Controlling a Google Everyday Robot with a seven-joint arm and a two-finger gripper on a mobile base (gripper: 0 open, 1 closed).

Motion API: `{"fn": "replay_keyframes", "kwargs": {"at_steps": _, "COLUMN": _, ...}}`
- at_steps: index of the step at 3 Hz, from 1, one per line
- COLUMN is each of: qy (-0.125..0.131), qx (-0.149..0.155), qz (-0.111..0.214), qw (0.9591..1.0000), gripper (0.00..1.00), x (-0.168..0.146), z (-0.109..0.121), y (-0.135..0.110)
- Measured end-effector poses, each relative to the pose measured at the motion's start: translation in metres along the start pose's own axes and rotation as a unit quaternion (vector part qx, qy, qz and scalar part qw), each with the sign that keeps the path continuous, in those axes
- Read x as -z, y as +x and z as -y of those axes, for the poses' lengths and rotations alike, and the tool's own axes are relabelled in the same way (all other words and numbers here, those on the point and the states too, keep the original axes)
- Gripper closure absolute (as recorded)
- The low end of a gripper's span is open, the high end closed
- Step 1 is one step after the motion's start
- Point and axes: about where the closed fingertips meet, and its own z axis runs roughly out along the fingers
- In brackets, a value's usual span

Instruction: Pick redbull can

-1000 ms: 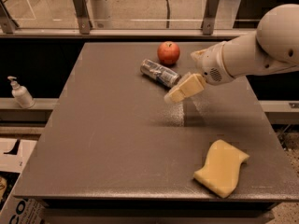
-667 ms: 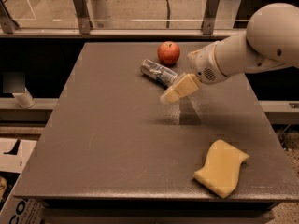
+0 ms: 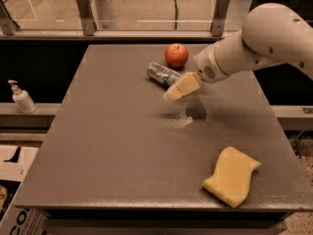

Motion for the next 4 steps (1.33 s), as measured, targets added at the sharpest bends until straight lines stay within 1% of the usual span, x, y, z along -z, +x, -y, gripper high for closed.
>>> {"fn": "replay_keyframes", "kwargs": {"at_steps": 1, "qy": -0.004, "qx": -0.017, "qz": -0.001, "qw": 0.9998, "gripper": 0.00, "x": -0.017, "z": 0.012, "y": 0.002}}
{"fn": "replay_keyframes", "kwargs": {"at_steps": 2, "qy": -0.006, "qx": -0.022, "qz": -0.002, "qw": 0.9997, "gripper": 0.00, "x": -0.030, "z": 0.020, "y": 0.003}}
{"fn": "replay_keyframes", "kwargs": {"at_steps": 3, "qy": -0.007, "qx": -0.017, "qz": 0.000, "qw": 0.9998, "gripper": 0.18, "x": -0.038, "z": 0.022, "y": 0.004}}
{"fn": "replay_keyframes", "kwargs": {"at_steps": 4, "qy": -0.007, "qx": -0.016, "qz": 0.006, "qw": 0.9998, "gripper": 0.42, "x": -0.040, "z": 0.022, "y": 0.004}}
